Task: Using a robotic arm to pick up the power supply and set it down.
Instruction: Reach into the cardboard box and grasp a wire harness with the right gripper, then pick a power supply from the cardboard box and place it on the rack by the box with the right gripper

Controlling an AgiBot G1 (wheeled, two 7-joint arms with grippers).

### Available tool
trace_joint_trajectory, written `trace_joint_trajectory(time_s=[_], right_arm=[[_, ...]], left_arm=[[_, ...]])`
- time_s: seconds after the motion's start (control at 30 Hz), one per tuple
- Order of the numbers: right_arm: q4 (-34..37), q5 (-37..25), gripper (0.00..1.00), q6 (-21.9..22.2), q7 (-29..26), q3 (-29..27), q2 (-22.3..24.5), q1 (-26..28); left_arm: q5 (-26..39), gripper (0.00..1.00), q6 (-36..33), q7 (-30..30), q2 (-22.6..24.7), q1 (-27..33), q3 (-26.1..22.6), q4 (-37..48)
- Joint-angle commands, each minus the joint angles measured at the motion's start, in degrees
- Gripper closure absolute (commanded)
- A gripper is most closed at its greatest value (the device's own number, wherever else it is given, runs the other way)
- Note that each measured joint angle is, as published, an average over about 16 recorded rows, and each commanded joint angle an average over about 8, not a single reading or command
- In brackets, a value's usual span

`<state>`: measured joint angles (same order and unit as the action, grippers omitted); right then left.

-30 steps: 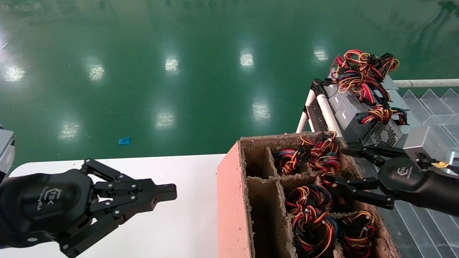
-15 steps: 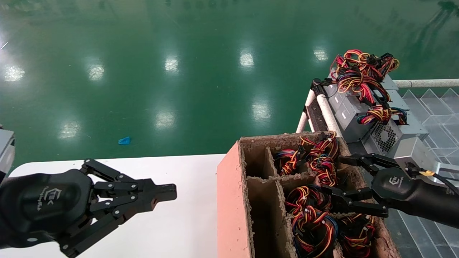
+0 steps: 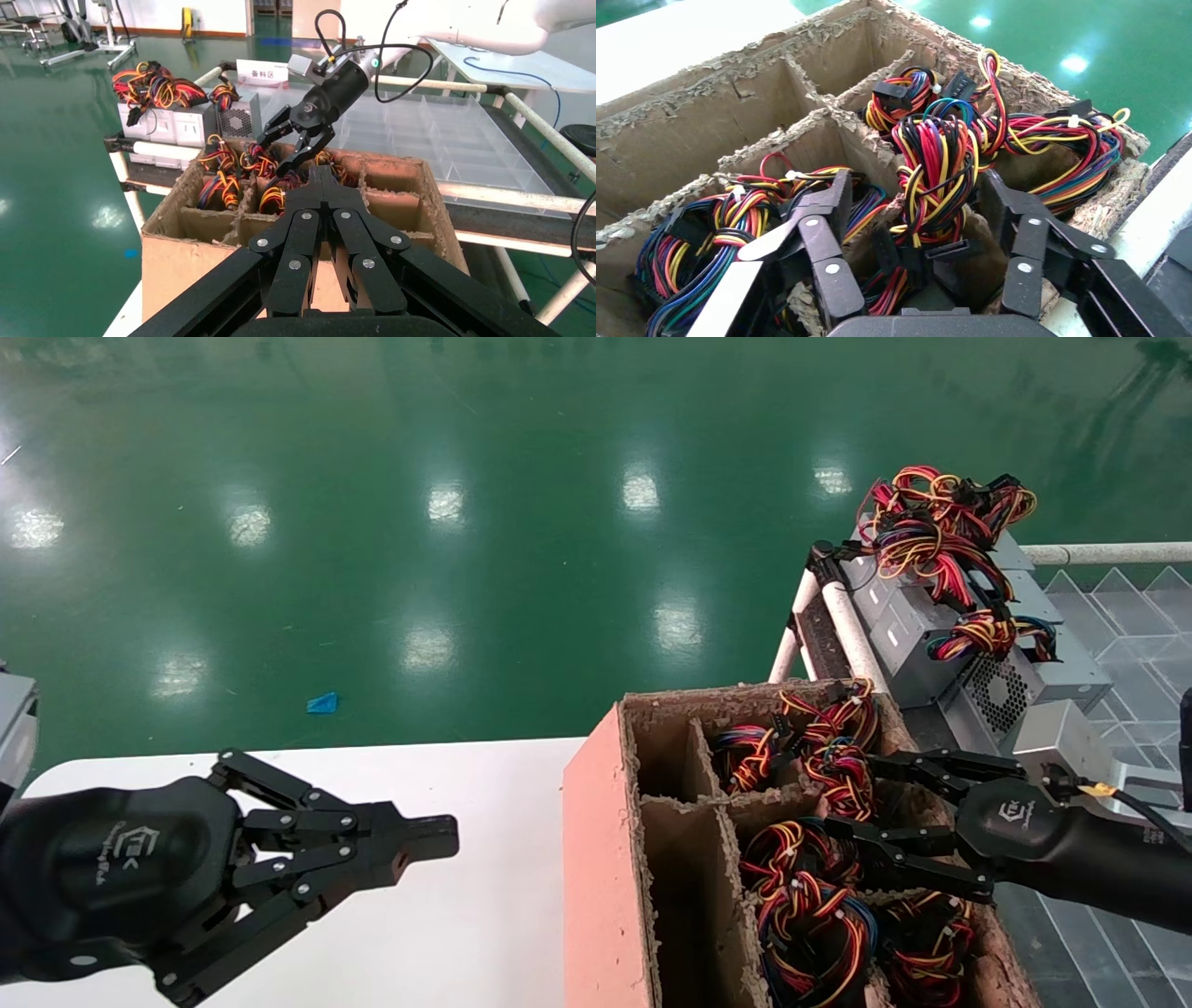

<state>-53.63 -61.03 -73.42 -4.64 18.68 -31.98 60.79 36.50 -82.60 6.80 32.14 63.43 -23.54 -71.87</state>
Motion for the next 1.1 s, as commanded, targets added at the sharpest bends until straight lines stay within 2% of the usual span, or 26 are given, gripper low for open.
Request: trace_joint_trajectory(time_s=[0.03, 0.8, 1.1], right_arm=[[0.60, 0.08, 1.00, -0.43, 0.43, 0.01, -0.16, 0.25], [2.44, 0.85, 1.00, -2.40, 2.70, -0.33, -0.18, 0.70], [0.30, 4.61, 1.00, -5.84, 3.52, -2.10, 1.09, 1.26]], left_arm=[[0.00, 1.00, 0.00, 0.00, 0.00, 0.00, 0.00, 0.00], [0.00, 1.00, 0.00, 0.00, 0.00, 0.00, 0.00, 0.00], [0.00, 1.00, 0.00, 0.00, 0.00, 0.00, -0.01, 0.00]])
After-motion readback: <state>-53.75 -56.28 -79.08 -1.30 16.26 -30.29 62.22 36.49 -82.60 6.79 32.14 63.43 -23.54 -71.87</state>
